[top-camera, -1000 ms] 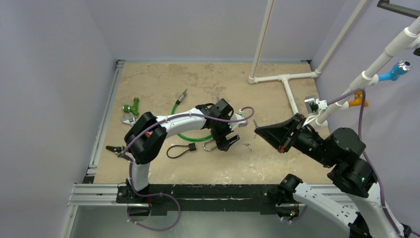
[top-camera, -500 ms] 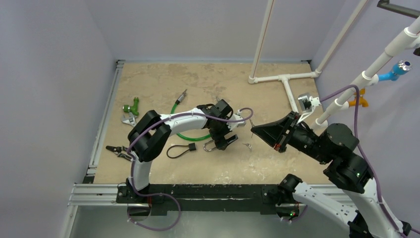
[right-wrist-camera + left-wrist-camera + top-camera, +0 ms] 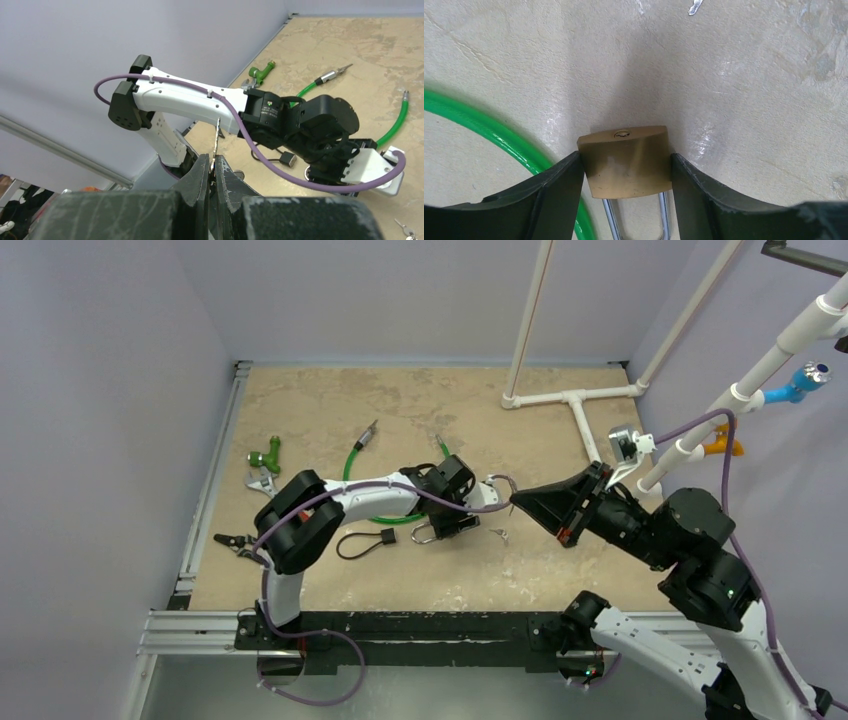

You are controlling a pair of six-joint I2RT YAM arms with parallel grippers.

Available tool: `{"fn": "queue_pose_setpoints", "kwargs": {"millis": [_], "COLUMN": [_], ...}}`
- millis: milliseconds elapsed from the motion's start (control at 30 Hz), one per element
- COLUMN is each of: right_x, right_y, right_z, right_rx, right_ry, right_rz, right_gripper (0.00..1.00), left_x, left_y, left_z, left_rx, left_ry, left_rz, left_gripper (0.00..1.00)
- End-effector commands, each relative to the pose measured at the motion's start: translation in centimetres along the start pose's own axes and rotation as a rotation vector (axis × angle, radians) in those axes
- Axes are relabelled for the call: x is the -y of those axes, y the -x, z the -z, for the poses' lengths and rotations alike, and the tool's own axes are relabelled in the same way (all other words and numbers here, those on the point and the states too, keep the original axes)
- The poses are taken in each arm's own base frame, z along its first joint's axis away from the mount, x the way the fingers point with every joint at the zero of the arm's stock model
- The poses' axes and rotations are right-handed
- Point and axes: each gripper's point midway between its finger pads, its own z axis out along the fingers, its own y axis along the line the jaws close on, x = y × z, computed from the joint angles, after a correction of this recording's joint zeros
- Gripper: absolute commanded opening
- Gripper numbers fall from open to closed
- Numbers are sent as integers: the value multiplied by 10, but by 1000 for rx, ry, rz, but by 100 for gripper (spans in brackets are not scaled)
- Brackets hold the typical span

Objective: Unlock with the key
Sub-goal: Pick up the lock from the center of the board.

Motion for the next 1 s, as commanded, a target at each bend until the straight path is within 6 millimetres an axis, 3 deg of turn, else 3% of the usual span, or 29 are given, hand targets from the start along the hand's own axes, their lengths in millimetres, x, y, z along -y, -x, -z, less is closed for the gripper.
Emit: {"fn": "queue_pose_setpoints", "kwargs": {"millis": [0, 67, 200, 433, 567, 633, 833, 967], "right_x": [-10, -8, -6, -12, -16, -19, -28, -26], "right_y": [19, 19, 18, 24, 31, 34, 25, 7], "right_z": [6, 6, 2, -12, -17, -20, -38, -57], "right_rx": [50, 51, 47, 25, 20, 16, -76, -191], "right_ry": [17, 11, 10, 25, 30, 36, 101, 122], "right_rz": [47, 53, 61, 96, 126, 140, 167, 170], "right_gripper": [0, 0, 0, 0, 0, 0, 0, 0], "left_x": [13, 20, 28, 27, 42, 51, 57, 52], "left_y": [-31, -34, -20, 11, 29, 31, 48, 55], "left_z": [-7, -4, 25, 141, 226, 260, 348, 382], "left_rx": [-68, -62, -11, 136, 404, 503, 788, 855], "left_ry": [13, -5, -47, -82, -78, -45, 259, 485], "left_rz": [-77, -90, -131, -224, -375, -481, -785, -971], "left_gripper": [57, 47, 0, 0, 0, 0, 0, 0]}}
